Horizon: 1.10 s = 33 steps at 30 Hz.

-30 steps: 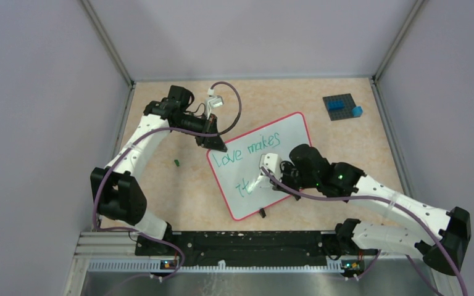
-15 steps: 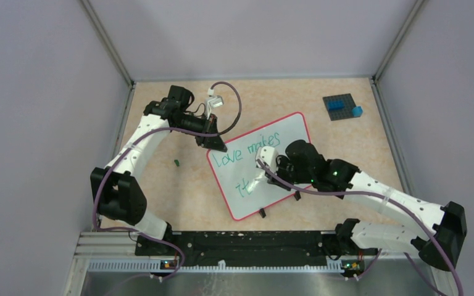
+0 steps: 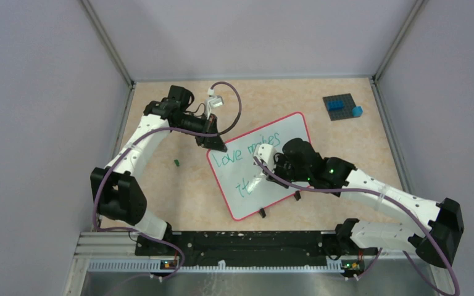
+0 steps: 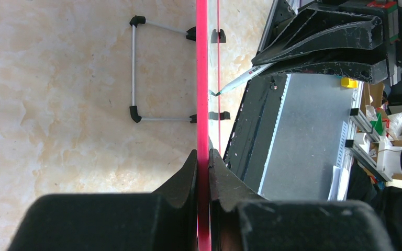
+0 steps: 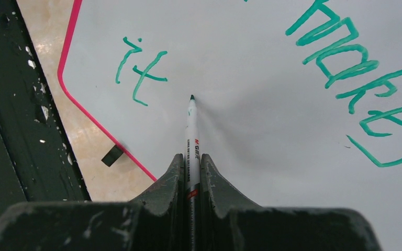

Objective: Write a sentence on the whiteboard

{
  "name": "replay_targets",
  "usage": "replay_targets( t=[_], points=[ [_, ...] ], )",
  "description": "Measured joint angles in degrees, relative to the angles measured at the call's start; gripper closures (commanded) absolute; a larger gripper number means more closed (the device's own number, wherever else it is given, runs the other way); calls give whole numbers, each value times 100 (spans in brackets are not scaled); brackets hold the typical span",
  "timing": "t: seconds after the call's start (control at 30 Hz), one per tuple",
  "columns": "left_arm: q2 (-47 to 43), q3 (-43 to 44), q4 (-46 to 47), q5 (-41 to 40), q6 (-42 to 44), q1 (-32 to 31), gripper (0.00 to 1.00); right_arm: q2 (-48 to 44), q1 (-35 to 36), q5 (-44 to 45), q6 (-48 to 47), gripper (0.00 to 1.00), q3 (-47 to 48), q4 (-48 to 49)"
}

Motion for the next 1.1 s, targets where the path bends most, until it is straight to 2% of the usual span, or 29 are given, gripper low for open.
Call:
replay_targets(
  t=[1.1],
  points=[
    [2, 0, 0, -2, 0, 0, 100, 50, -26, -337, -157, 100, -273, -282]
  ],
)
